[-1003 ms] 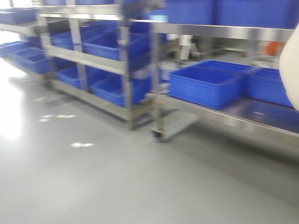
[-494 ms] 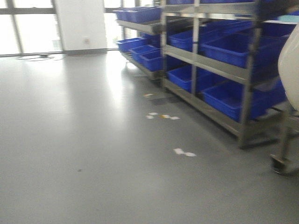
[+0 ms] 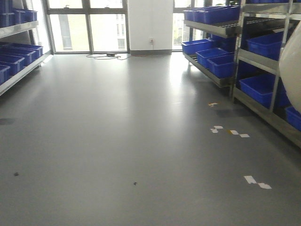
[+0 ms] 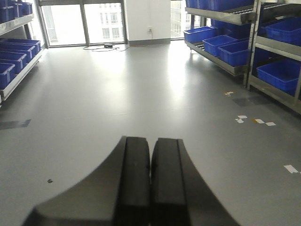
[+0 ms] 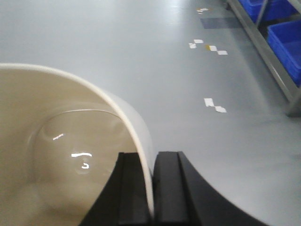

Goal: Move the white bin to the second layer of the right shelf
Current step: 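Drive across the room toward the windows, then turn toward the shelf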

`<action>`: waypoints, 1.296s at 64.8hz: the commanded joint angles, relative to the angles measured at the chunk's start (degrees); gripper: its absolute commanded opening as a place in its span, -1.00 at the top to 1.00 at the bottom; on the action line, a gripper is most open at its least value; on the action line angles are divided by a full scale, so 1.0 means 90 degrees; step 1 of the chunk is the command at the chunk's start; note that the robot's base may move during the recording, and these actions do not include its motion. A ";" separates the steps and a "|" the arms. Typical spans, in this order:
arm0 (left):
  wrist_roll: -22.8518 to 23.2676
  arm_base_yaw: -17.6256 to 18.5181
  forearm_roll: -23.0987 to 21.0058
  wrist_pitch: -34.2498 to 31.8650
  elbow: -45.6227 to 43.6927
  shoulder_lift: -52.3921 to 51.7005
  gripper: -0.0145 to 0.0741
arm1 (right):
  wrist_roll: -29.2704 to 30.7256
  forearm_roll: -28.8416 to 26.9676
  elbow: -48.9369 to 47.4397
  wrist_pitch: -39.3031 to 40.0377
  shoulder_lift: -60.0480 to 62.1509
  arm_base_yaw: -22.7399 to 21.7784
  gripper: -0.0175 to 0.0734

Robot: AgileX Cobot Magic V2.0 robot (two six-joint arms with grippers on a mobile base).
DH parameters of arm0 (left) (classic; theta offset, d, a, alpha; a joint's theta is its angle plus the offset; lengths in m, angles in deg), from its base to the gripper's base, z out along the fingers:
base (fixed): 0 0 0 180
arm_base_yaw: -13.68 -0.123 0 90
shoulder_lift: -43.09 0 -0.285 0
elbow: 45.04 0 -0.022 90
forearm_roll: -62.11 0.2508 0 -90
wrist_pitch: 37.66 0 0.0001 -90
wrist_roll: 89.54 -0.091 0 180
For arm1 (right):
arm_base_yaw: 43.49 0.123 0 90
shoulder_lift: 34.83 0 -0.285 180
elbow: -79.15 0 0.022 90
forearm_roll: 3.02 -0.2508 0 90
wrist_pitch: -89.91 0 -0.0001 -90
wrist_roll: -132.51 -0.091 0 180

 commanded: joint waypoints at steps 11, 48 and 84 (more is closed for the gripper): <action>0.0019 0.0021 0.0000 -0.0555 0.0234 -0.0097 0.48 | -0.0006 -0.0079 -0.0206 0.0626 -0.0006 -0.0051 0.51; 0.0019 0.0021 0.0000 -0.0555 0.0234 -0.0097 0.48 | -0.0006 -0.0079 -0.0206 0.0626 -0.0006 -0.0051 0.51; 0.0019 0.0021 0.0000 -0.0555 0.0234 -0.0097 0.48 | -0.0006 -0.0079 -0.0206 0.0626 -0.0006 -0.0051 0.51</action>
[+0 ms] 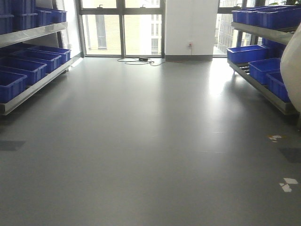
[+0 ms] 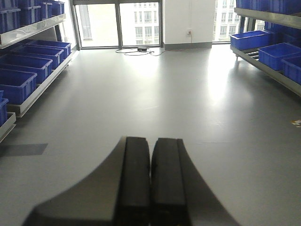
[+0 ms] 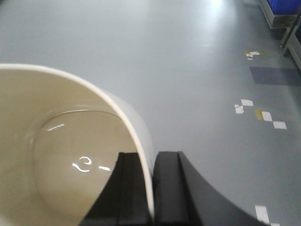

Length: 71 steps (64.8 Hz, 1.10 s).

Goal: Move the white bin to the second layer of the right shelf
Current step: 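Drive across the room toward the windows, then turn toward the shelf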

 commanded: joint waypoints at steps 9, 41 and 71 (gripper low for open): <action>0.0019 0.0021 0.0000 -0.0555 0.0234 -0.0097 0.48 | -0.0006 -0.0079 -0.0206 0.0626 -0.0006 -0.0051 0.51; 0.0019 0.0021 0.0000 -0.0555 0.0234 -0.0097 0.48 | -0.0006 -0.0079 -0.0206 0.0626 -0.0006 -0.0051 0.51; 0.0019 0.0021 0.0000 -0.0555 0.0234 -0.0097 0.48 | -0.0006 -0.0079 -0.0206 0.0627 -0.0006 -0.0051 0.51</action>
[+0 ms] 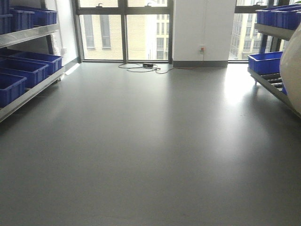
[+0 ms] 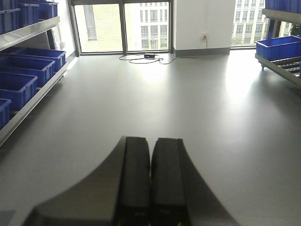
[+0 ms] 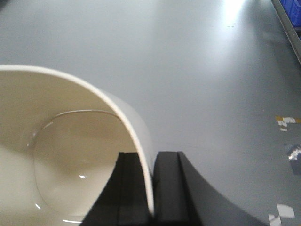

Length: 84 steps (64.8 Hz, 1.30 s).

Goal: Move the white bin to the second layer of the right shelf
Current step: 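Drive across the room toward the windows, then turn toward the shelf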

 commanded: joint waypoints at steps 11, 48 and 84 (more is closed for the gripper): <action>0.0019 0.0021 0.0000 -0.0555 0.0234 -0.0097 0.48 | -0.0006 -0.0079 -0.0206 0.0627 -0.0006 -0.0051 0.51; 0.0019 0.0021 0.0000 -0.0555 0.0234 -0.0097 0.48 | -0.0006 -0.0079 -0.0206 0.0627 -0.0006 -0.0051 0.51; 0.0019 0.0021 0.0000 -0.0555 0.0234 -0.0097 0.48 | -0.0006 -0.0079 -0.0206 0.0627 -0.0006 -0.0051 0.51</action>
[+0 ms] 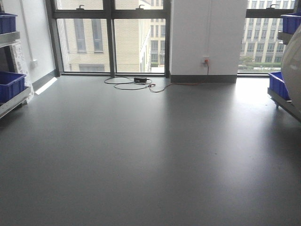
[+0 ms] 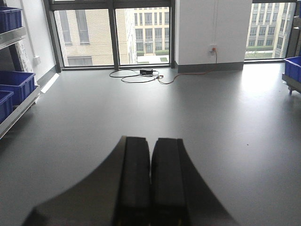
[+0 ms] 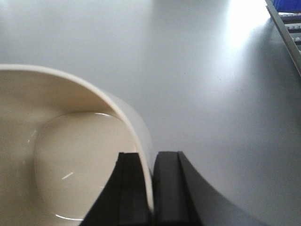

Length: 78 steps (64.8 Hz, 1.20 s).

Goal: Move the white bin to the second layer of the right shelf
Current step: 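Drive across the room toward the windows, then turn toward the shelf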

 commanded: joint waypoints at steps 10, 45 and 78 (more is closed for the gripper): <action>0.0019 0.0021 0.0000 -0.0555 0.0234 -0.0097 0.48 | -0.0006 -0.0079 -0.0206 0.0627 -0.0006 -0.0051 0.51; 0.0019 0.0021 0.0000 -0.0555 0.0234 -0.0097 0.48 | -0.0006 -0.0079 -0.0206 0.0628 -0.0006 -0.0051 0.51; 0.0019 0.0021 0.0000 -0.0542 0.0234 -0.0097 0.48 | -0.0006 -0.0079 -0.0206 0.0624 -0.0014 -0.0051 0.51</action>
